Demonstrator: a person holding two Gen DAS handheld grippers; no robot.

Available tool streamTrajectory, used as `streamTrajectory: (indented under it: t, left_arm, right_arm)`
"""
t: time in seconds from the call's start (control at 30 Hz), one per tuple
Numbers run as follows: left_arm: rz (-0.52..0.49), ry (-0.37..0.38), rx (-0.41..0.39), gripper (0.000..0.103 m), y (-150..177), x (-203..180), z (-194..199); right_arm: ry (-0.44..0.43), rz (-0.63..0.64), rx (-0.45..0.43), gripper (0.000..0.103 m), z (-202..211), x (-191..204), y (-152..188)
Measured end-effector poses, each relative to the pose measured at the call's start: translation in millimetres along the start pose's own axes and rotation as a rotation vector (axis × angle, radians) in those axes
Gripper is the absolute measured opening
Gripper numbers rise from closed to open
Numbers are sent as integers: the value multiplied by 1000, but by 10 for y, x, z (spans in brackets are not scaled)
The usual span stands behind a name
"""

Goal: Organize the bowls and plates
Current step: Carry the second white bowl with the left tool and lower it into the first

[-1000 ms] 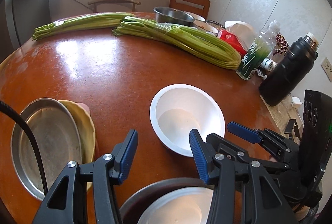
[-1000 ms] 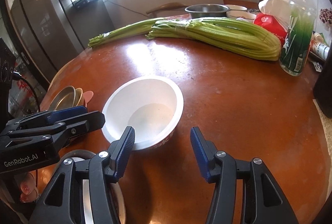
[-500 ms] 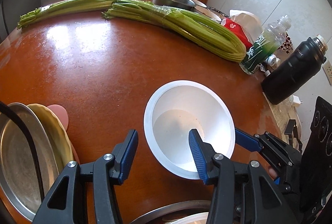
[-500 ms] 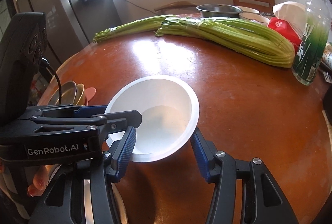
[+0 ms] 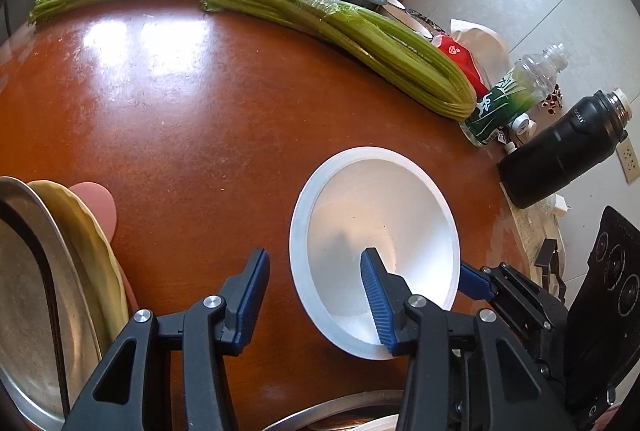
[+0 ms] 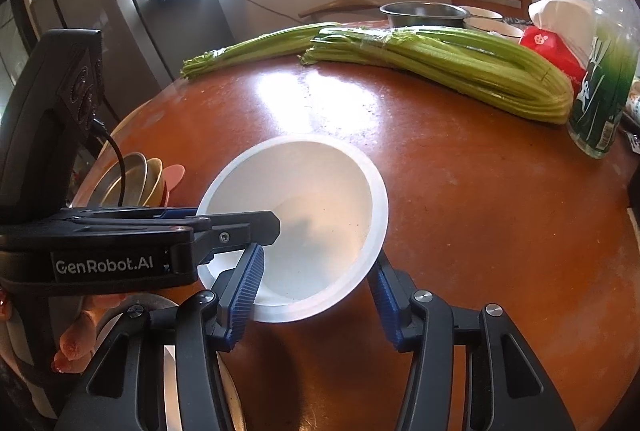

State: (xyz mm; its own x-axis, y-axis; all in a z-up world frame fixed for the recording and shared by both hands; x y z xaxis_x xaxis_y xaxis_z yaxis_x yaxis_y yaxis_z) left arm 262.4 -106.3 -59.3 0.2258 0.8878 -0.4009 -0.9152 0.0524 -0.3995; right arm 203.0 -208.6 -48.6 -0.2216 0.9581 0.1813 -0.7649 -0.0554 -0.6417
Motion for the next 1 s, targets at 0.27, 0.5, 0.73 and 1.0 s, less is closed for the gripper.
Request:
streamTrajectory:
  t: [0.27, 0.5, 0.73, 1.0]
  left_arm:
    - [-11, 23, -15, 48, -19, -64, 39]
    - [-22, 31, -62, 48, -14, -106, 208]
    - [-42, 25, -117, 48, 35, -192, 472]
    - [-59, 30, -161, 48, 158, -244, 739]
  right_arm:
    - [-3, 36, 1, 56, 13, 109, -10]
    - [0, 53, -30, 56, 145, 187, -62]
    - [1, 73, -69, 56, 349, 303, -99]
    - [8, 99, -100, 56, 574, 470, -73]
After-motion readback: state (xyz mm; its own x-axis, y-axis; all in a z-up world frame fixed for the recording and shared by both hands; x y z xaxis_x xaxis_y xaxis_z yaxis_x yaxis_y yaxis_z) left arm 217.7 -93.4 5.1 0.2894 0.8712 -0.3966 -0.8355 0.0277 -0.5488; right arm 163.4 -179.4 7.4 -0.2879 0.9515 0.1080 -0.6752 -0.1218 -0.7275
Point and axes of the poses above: each gripper's, at about its wrist camera, not at the fingertips, and z roughly against the way its jaws point, x to its left, y to its underside, the point moved 4 cm from there along -z, roughly the way its jaws point, and after that the axes turned 2 degrees about z, right-handed, at the moved point
